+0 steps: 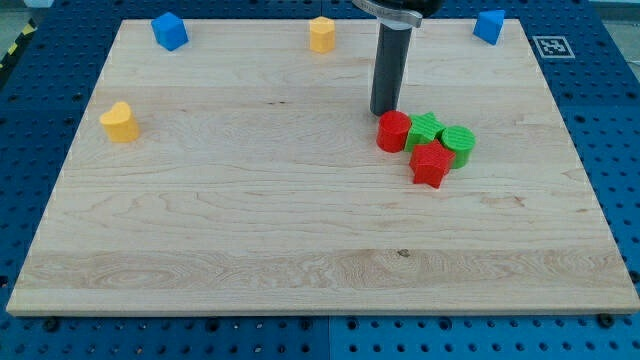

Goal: Move the green circle away from the green star

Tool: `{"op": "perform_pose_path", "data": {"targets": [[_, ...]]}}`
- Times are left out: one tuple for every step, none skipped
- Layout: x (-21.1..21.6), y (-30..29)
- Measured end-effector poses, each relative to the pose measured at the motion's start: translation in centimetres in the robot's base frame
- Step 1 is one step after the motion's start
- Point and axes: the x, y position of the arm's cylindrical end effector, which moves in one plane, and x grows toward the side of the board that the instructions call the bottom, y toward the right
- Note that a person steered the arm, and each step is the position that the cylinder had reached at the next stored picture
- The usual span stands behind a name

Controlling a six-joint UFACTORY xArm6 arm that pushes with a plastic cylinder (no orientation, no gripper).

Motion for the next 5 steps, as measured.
{"op": "perform_pose_path", "data": {"targets": [[0.0,1.7],[0.4,3.8],[0.9,5.4],[1.1,7.8],[2.6,7.8]]}}
